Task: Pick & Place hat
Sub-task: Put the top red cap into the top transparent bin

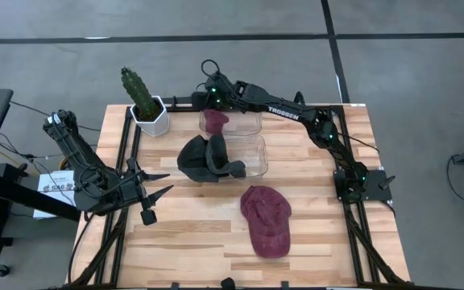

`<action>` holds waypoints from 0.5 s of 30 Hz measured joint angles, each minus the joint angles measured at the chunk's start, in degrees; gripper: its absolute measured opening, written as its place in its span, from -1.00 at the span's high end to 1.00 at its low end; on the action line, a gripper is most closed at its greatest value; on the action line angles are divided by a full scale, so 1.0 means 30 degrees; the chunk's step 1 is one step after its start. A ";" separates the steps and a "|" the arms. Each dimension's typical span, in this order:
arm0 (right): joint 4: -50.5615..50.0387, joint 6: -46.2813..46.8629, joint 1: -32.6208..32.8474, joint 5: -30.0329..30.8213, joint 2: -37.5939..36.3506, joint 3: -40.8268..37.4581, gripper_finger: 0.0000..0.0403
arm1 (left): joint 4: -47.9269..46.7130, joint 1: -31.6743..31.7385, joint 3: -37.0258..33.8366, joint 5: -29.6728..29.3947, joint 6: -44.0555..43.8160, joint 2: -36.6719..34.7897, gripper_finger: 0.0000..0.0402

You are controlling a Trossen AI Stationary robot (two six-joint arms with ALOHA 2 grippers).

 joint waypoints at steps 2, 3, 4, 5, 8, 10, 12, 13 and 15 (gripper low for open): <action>0.0467 -0.0104 0.0083 -0.0222 -0.0007 -0.0208 1.00 | 0.0004 0.0000 0.0000 0.0000 0.0000 0.0000 0.28; 0.1005 -0.0127 0.0139 -0.0248 -0.0015 -0.0511 1.00 | 0.0004 0.0000 0.0000 0.0002 0.0000 0.0000 0.28; 0.1460 -0.0124 0.0186 -0.0380 -0.0015 -0.0845 1.00 | -0.0003 0.0000 0.0000 0.0002 0.0000 0.0000 0.28; 0.1744 -0.0102 0.0225 -0.0670 -0.0015 -0.1148 1.00 | -0.0003 0.0000 0.0000 0.0002 0.0000 0.0000 0.28; 0.2460 0.0292 0.0248 -0.1302 -0.0008 -0.1773 1.00 | -0.0003 0.0000 0.0000 0.0002 0.0000 0.0000 0.28; 0.3209 0.0294 0.0242 -0.1252 -0.0044 -0.2370 1.00 | -0.0003 0.0000 0.0000 0.0002 0.0000 0.0000 0.28; 0.3409 0.0190 0.0222 -0.1282 0.0022 -0.2503 1.00 | -0.0003 0.0000 0.0000 0.0002 0.0000 0.0000 0.28; 0.3690 0.0119 0.0229 -0.1291 0.0022 -0.2506 1.00 | -0.0003 0.0000 0.0000 0.0002 0.0000 0.0000 0.28; 0.4335 0.0029 0.0317 -0.1342 -0.0010 -0.2455 1.00 | -0.0004 0.0000 0.0000 0.0002 0.0000 0.0000 0.28</action>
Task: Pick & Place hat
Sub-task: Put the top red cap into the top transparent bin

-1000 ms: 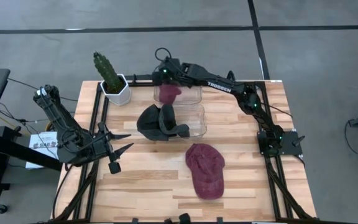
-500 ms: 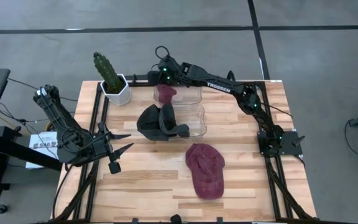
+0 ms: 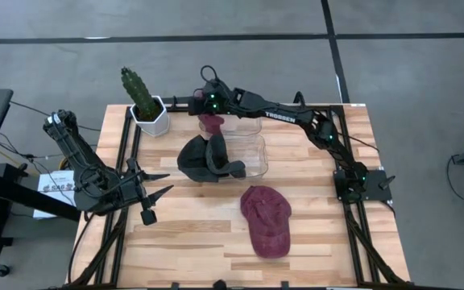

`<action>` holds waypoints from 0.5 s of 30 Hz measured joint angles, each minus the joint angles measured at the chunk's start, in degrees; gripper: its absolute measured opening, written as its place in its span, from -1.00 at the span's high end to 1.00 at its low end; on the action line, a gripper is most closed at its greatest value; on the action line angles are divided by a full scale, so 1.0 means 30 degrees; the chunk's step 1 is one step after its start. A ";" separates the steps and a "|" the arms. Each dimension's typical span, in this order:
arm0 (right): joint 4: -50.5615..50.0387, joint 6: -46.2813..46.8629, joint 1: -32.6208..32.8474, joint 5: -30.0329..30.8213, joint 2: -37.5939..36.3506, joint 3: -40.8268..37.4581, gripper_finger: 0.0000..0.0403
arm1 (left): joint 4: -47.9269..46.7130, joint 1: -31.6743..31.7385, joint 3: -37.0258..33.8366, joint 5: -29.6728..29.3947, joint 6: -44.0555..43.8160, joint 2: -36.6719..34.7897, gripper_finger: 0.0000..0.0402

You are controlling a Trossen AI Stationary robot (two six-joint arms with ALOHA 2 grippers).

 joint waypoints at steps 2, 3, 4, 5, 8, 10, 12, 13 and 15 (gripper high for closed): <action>0.0108 -0.0137 0.0076 -0.0292 -0.0019 0.0000 1.00 | -0.0007 0.0000 0.0000 0.0000 0.0000 0.0002 0.28; 0.0095 -0.0305 0.0088 -0.0455 -0.0006 -0.0007 1.00 | -0.0007 0.0000 0.0000 0.0000 0.0000 0.0001 0.28; 0.0079 -0.0540 0.0118 -0.0519 -0.0005 -0.0015 1.00 | -0.0007 0.0000 0.0000 0.0000 0.0000 0.0000 0.28; 0.0098 -0.0760 0.0170 -0.0558 -0.0005 -0.0015 0.99 | -0.0007 0.0000 0.0000 0.0000 0.0000 0.0000 0.28; 0.0120 -0.1204 0.0215 -0.0644 -0.0005 -0.0015 0.94 | -0.0014 0.0000 0.0000 0.0000 0.0000 0.0000 0.28; 0.0099 -0.1345 0.0210 -0.0835 -0.0005 -0.0015 0.87 | -0.0022 0.0000 0.0000 0.0000 0.0000 0.0002 0.28; 0.0114 -0.1379 0.0193 -0.0849 -0.0005 -0.0015 0.78 | -0.0038 0.0000 0.0000 0.0000 0.0000 0.0000 0.28; 0.0108 -0.1493 0.0186 -0.0860 -0.0005 -0.0015 0.73 | -0.0068 0.0000 0.0000 0.0000 0.0000 0.0000 0.28; 0.0115 -0.1783 0.0186 -0.1076 -0.0005 -0.0015 0.62 | -0.0094 0.0000 0.0000 0.0000 0.0000 0.0000 0.28</action>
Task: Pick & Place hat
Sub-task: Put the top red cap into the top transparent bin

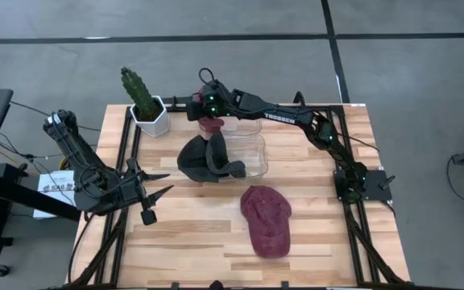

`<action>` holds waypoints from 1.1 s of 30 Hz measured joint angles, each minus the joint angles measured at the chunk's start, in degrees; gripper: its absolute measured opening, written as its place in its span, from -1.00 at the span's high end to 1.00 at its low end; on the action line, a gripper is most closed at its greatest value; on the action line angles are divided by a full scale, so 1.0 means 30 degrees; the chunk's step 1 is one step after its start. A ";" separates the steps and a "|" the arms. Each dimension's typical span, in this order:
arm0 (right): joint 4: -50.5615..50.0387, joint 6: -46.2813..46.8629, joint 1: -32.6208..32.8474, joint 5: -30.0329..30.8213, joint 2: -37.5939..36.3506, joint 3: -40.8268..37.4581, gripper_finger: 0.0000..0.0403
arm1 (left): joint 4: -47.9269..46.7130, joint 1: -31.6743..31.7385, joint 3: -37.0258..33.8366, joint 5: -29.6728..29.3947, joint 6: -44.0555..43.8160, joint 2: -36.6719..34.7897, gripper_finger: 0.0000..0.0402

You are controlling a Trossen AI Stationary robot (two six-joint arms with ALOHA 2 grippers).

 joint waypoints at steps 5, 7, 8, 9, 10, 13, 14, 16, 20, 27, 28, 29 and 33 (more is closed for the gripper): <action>0.0654 -0.1312 0.0014 -0.1736 0.0000 0.0000 0.34 | -0.0006 0.0000 0.0000 0.0000 0.0000 0.0003 0.28; 0.0874 -0.1959 0.0082 -0.2084 0.0000 0.0008 0.25 | -0.0008 -0.0004 0.0000 0.0000 0.0000 0.0000 0.28; 0.0815 -0.2073 0.0110 -0.2098 0.0000 0.0067 0.21 | -0.0014 0.0000 0.0000 0.0000 0.0000 0.0001 0.28; 0.0717 -0.2192 0.0117 -0.2126 0.0000 0.0158 0.17 | -0.0015 0.0000 0.0000 0.0000 0.0000 0.0000 0.28; 0.0665 -0.2329 0.0124 -0.2127 0.0000 0.0245 0.15 | -0.0022 -0.0001 0.0000 0.0000 0.0000 0.0000 0.28; 0.0731 -0.2766 0.0217 -0.2000 0.0000 0.0372 0.10 | -0.0049 0.0000 0.0000 0.0000 0.0000 0.0000 0.28; 0.0708 -0.2971 0.0250 -0.1835 0.0000 0.0372 0.10 | -0.0052 0.0000 0.0000 0.0000 0.0000 0.0000 0.28; 0.0678 -0.3341 0.0350 -0.1672 0.0000 0.0372 0.10 | -0.0052 -0.0007 0.0000 0.0000 0.0000 0.0000 0.28; 0.0284 -0.3786 0.0507 -0.1188 0.0000 0.0372 0.15 | -0.0059 -0.0007 0.0000 0.0000 0.0000 0.0000 0.28; -0.0363 -0.4264 0.0565 -0.1275 0.0000 0.0372 0.25 | -0.0059 -0.0002 0.0000 -0.0002 0.0000 0.0000 0.28; -0.0446 -0.4541 0.0613 -0.1290 0.0000 0.0372 0.25 | -0.0059 -0.0003 0.0000 0.0000 -0.0003 0.0000 0.28; -0.0533 -0.4826 0.0665 -0.1328 0.0000 0.0372 0.25 | -0.0064 -0.0004 0.0000 0.0000 -0.0005 0.0000 0.28; -0.0894 -0.5175 0.0758 -0.1459 0.0000 0.0372 0.22 | -0.0066 -0.0005 0.0000 0.0000 -0.0005 0.0000 0.28</action>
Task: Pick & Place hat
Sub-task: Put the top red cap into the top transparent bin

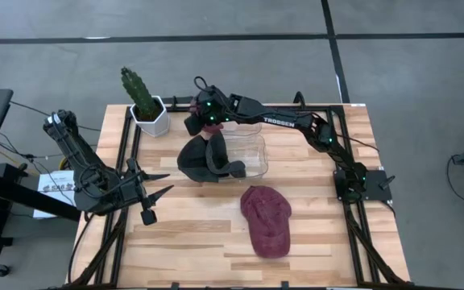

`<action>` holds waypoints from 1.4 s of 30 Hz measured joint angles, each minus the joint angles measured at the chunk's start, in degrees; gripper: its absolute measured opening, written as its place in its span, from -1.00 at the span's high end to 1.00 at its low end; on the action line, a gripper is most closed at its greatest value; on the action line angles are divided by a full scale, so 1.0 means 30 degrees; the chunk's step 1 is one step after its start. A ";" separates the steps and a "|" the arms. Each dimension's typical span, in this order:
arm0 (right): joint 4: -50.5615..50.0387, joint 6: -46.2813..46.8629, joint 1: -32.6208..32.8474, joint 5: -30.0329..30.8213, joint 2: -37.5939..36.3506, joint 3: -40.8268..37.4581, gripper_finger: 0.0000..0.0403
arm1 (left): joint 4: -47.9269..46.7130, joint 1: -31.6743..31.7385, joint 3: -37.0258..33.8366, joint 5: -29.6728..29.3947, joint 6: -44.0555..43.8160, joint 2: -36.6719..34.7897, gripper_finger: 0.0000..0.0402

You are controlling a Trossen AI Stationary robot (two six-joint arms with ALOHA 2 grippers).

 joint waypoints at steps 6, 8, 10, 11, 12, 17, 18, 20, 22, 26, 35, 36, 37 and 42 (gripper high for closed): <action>0.0013 -0.1172 -0.0007 -0.0377 0.0000 0.0000 0.09 | 0.0000 -0.0002 0.0000 0.0000 -0.0002 0.0000 0.28; 0.0006 -0.1732 0.0000 -0.0398 0.0000 0.0000 0.04 | 0.0007 0.0002 0.0000 0.0000 0.0000 0.0000 0.28; -0.0002 -0.2398 0.0000 -0.0640 0.0000 0.0000 0.00 | 0.0007 0.0005 0.0000 0.0000 0.0003 0.0000 0.28; -0.0009 -0.2770 -0.0006 -0.0847 0.0000 0.0000 -0.02 | 0.0005 0.0005 0.0000 0.0000 0.0003 0.0000 0.28; -0.0049 -0.3126 -0.0007 -0.1052 0.0000 0.0000 -0.03 | 0.0007 0.0002 0.0000 0.0000 0.0005 0.0000 0.28; -0.0456 -0.4673 -0.0015 -0.2493 0.0000 0.0000 -0.05 | -0.0016 -0.0002 0.0000 -0.0006 -0.0001 -0.0241 0.28; -0.0550 -0.5108 -0.0015 -0.2769 0.0000 0.0000 -0.05 | -0.0010 0.0005 0.0000 -0.0002 0.0000 -0.0341 0.28; -0.0873 -0.6144 -0.0007 -0.2882 0.0000 0.0003 -0.05 | -0.0007 -0.0002 0.0000 0.0000 -0.0006 -0.0518 0.28; -0.1866 -0.7253 -0.0007 -0.2886 0.0000 0.0416 -0.05 | 0.0006 -0.0002 0.0000 -0.0002 -0.0053 -0.0732 0.28; -0.3541 -0.9373 -0.0015 -0.2861 -0.0029 0.1312 -0.06 | 0.0007 -0.0002 0.0000 -0.0002 -0.0061 -0.1040 0.28; -0.6570 -1.2087 -0.0015 -0.2561 -0.0192 0.2659 -0.02 | 0.0016 0.0002 0.0000 -0.0007 -0.0068 -0.1362 0.28; -0.6660 -1.2339 -0.0037 -0.2325 -0.0219 0.2659 -0.02 | 0.0017 0.0000 0.0000 -0.0007 -0.0078 -0.1362 0.28; -0.6755 -1.2593 -0.0059 -0.2108 -0.0278 0.2659 -0.02 | 0.0017 -0.0002 0.0000 -0.0007 -0.0134 -0.1362 0.28; -0.8289 -1.3397 -0.0195 -0.0765 -0.0620 0.2671 -0.03 | 0.0015 -0.0002 0.0000 -0.0007 -0.0214 -0.1355 0.28</action>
